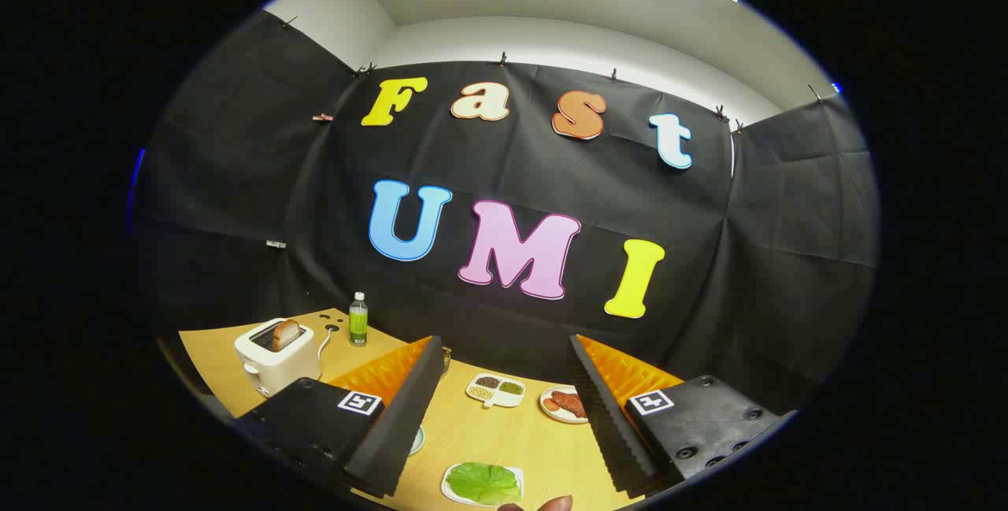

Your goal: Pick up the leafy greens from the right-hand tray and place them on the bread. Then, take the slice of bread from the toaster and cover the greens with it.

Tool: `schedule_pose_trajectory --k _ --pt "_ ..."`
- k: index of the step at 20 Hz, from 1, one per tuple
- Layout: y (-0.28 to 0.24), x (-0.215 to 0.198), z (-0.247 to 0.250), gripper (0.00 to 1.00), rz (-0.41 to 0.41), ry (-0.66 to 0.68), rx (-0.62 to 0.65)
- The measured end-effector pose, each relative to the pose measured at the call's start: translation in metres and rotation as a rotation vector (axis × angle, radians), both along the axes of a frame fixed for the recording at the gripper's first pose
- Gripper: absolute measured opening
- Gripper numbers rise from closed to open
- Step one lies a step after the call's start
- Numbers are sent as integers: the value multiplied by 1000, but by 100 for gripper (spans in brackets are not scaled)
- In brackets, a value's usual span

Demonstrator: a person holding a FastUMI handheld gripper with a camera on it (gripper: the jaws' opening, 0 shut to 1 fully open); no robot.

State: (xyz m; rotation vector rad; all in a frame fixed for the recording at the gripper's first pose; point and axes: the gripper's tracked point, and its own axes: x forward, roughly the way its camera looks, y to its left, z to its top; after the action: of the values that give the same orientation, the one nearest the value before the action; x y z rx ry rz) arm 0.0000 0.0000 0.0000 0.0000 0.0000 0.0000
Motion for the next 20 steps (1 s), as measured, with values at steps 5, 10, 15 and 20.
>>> schedule_pose_trajectory --k 5,10,15,20 --pt "-5 -1 1 98 -14 -3 9" --pt "-8 -1 -1 98 -18 5 22" --pt "-8 1 -3 98 -16 11 30" --pt "-7 4 -2 98 -8 9 16"
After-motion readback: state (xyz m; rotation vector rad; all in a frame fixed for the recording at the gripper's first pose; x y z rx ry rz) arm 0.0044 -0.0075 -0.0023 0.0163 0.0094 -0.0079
